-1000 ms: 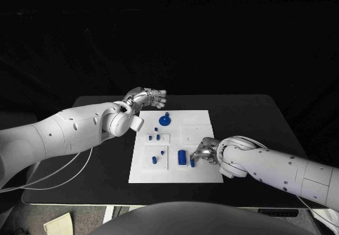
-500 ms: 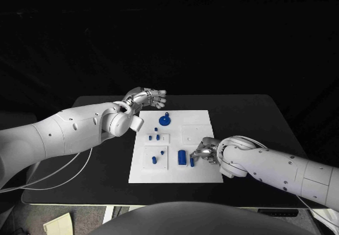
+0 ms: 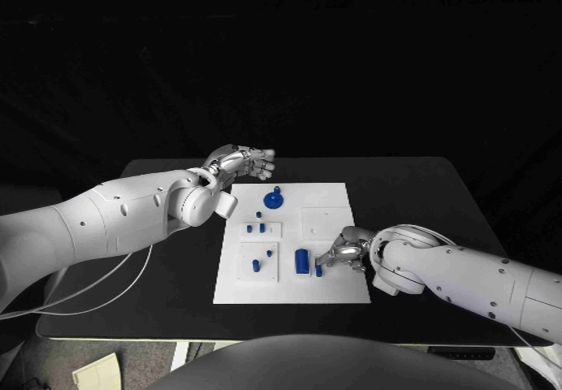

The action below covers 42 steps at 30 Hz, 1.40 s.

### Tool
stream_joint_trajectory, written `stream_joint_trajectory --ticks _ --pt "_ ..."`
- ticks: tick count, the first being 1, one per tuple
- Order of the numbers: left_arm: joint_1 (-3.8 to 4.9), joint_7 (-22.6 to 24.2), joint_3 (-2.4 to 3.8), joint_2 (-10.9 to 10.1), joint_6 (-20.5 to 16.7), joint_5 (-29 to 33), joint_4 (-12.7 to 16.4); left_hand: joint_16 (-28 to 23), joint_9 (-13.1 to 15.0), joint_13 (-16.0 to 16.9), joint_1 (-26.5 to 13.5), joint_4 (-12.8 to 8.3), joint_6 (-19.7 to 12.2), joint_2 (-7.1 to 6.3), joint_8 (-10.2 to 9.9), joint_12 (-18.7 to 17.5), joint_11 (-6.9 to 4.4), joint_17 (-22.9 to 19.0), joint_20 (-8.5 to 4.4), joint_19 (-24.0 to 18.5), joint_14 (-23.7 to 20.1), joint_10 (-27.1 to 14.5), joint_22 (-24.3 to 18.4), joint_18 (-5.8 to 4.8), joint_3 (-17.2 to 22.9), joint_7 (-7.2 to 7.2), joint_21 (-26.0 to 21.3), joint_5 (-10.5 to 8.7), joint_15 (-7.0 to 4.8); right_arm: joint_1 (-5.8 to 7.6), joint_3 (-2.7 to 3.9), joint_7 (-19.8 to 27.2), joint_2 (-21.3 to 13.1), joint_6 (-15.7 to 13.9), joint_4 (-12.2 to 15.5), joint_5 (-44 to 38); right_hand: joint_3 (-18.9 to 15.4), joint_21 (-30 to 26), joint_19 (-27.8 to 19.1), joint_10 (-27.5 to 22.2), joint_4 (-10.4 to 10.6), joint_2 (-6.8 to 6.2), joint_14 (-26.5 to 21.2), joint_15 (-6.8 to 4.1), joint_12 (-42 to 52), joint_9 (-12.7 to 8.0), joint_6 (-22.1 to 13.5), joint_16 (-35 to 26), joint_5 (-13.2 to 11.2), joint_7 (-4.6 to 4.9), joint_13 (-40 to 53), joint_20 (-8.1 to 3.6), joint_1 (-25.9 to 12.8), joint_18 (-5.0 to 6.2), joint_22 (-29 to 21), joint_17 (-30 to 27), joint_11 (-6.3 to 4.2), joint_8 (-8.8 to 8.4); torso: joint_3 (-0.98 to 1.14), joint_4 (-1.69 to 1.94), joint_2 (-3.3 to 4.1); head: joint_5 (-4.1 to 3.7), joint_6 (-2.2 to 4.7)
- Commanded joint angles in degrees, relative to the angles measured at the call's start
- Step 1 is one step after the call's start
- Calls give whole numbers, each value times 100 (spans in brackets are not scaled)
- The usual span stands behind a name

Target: Assemble the parts on the task board

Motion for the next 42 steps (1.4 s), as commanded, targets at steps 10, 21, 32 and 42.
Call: stream_joint_trajectory --ticks 10,21,32,42 --pt "5 38 4 11 77 29 12 -34 -8 -9 -19 33 -38 1 37 7 -2 14 -4 -32 -2 -47 9 87 2 -17 -29 -25 -3 -7 -4 96 -28 320 117 -272 -599 -8 -36 0 -448 184 -13 -50 0 77 -32 -19 -28 -9 36 -44 566 477 68 33 -18 -11 1 -1 3 -18 1" --pt "4 39 4 19 79 29 4 -37 -9 -9 -18 33 -39 0 40 7 -2 18 -4 -32 -2 -47 10 87 3 -17 -30 -26 -3 -27 -15 -7 65 241 60 -463 -693 -13 -43 14 -441 337 -14 -55 -2 88 3 -24 -28 -17 39 -28 686 477 65 38 -25 -4 -6 4 4 -15 1" --pt "4 37 4 13 77 29 4 -41 -10 -9 -19 36 -41 1 44 7 -2 23 -4 -32 -1 -47 12 86 3 -16 -31 -26 -3 -41 -28 -61 96 238 16 -570 -679 -17 -43 33 -442 417 -11 -63 1 89 34 -28 -28 -28 46 -19 796 477 62 40 -35 -4 -3 4 6 -8 1" --pt "4 30 4 21 83 29 0 -45 -11 -10 -21 38 -42 0 47 7 -2 27 -3 -32 0 -47 13 86 3 -16 -32 -27 -2 -41 -29 -108 138 64 -64 -588 -629 -23 -36 48 -405 464 -8 -64 4 88 58 -33 -28 -31 51 -6 803 477 56 39 -37 -4 3 1 3 -15 1"
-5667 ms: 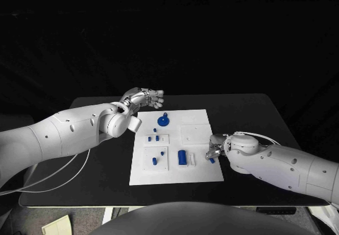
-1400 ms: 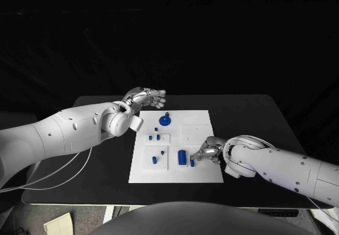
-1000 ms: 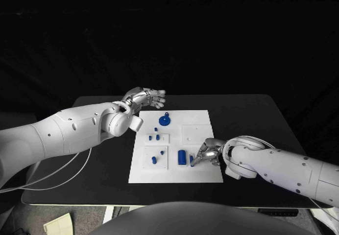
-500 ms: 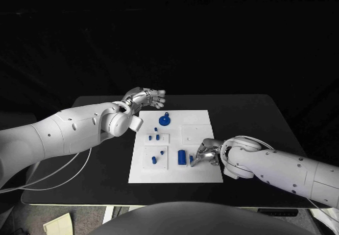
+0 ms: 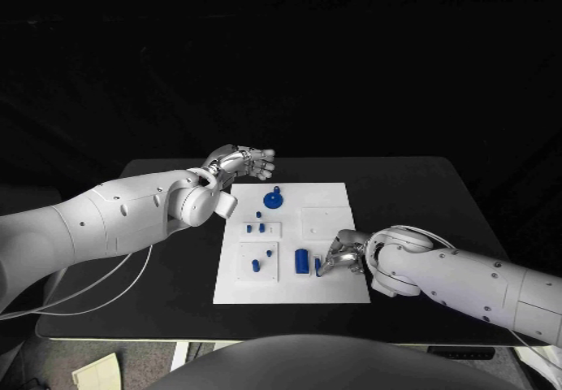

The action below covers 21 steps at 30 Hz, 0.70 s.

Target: Assemble the parts on the task board

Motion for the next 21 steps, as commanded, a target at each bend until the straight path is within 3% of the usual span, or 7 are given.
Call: stream_joint_trajectory --ticks 1,21 --pt "4 35 4 12 76 29 7 -23 -6 -6 -22 39 -42 0 26 7 -2 9 -3 -32 0 -47 10 86 3 -16 -32 -27 -2 -5 -1 -38 17 -93 -23 -89 43 -23 -4 31 16 44 -2 -29 7 7 41 -33 -29 1 15 21 43 484 52 8 -17 -3 3 -1 -1 -8 1" --pt "5 31 4 2 78 29 7 -30 -8 -6 -23 44 -44 2 33 8 -2 17 -4 -31 2 -46 12 86 4 -17 -33 -27 -2 -6 -1 1 1 -210 44 -121 135 -29 16 55 76 74 4 -35 10 1 69 -36 -27 -4 21 35 -40 484 43 9 -23 -12 -3 0 -3 -7 1"
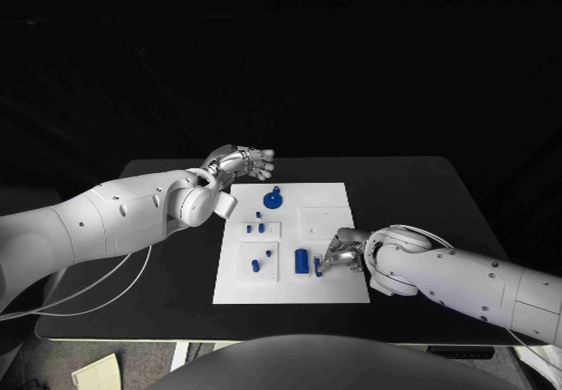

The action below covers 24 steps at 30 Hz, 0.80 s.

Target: Assemble the parts on the task board

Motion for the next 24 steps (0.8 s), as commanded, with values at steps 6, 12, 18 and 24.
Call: stream_joint_trajectory --ticks 6,12,18,24 --pt "5 33 4 -1 73 29 12 -31 -9 -6 -23 44 -30 2 33 8 -2 7 -4 -31 2 -46 8 86 4 -2 -33 -27 -2 -5 -1 62 -85 -24 97 17 57 -32 14 35 63 20 -3 -46 4 -2 39 -37 -27 5 1 27 -119 484 41 5 -2 -18 -5 -1 0 18 1" --pt "5 32 4 -7 72 29 14 -33 -9 -7 -23 44 -30 1 35 8 -2 9 -4 -31 3 -46 9 86 5 -2 -34 -27 -3 -5 -1 57 -103 181 124 6 61 -35 19 35 112 -77 -1 -46 -2 -8 43 -39 -21 5 -1 26 -210 484 40 5 -2 -28 -4 -1 0 19 1" --pt "5 31 4 -7 81 29 14 -35 -10 -7 -22 45 -30 1 37 9 -3 11 -4 -31 3 -45 9 87 6 -3 -34 -27 -3 -6 -2 55 -120 310 151 -6 109 -33 24 31 46 -199 2 -49 -8 -9 42 -39 -29 4 -1 13 -137 484 44 8 -4 -37 -2 -4 0 17 1" --pt "5 29 4 -4 93 29 14 -36 -10 -6 -22 46 -29 1 39 9 -3 13 -4 -31 4 -44 10 86 6 -3 -34 -27 -3 -26 -28 52 -117 362 189 -127 123 -32 26 31 34 -236 3 -49 -10 -7 43 -39 -29 4 -1 11 -118 484 44 9 -4 -38 2 -4 2 20 1"
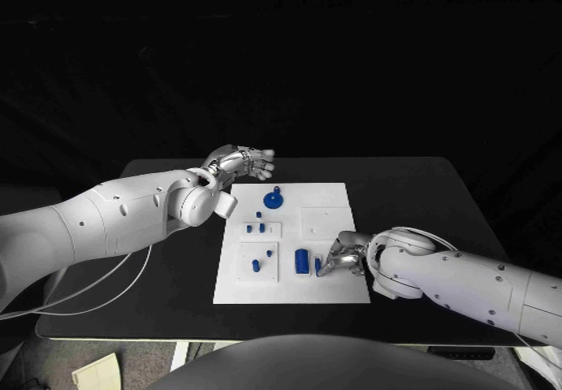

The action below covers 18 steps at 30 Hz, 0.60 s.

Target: Assemble the parts on the task board

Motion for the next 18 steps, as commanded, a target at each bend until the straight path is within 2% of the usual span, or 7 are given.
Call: stream_joint_trajectory --ticks 1,12,18 --pt "5 35 4 9 88 29 9 -37 -6 -7 -22 33 -30 1 39 9 -3 9 -4 -31 4 -44 6 87 -7 -4 -34 -27 -3 -16 -17 35 1 197 15 -146 25 -32 35 31 0 -53 17 -41 -9 -5 31 -16 -29 -1 2 2 -12 483 46 5 -4 -38 5 1 2 2 1" --pt "5 37 4 15 90 29 4 -40 -6 -7 -23 35 -30 0 43 10 -3 14 -4 -31 5 -44 7 87 -7 -5 -35 -28 -3 -40 -61 27 35 175 -40 -165 62 -30 39 36 -40 -81 19 -40 -6 -1 32 -15 -29 -1 7 0 58 483 47 7 -4 -39 5 3 3 2 1" --pt "5 36 4 5 90 29 13 -42 -7 -7 -22 35 -30 0 45 10 -4 16 -4 -31 5 -43 7 87 -6 -5 -36 -28 -3 -50 -62 22 52 7 -72 -161 65 -31 45 50 15 -12 20 -38 4 3 40 -16 -30 1 19 8 1 483 45 8 -2 -39 7 6 8 2 1"
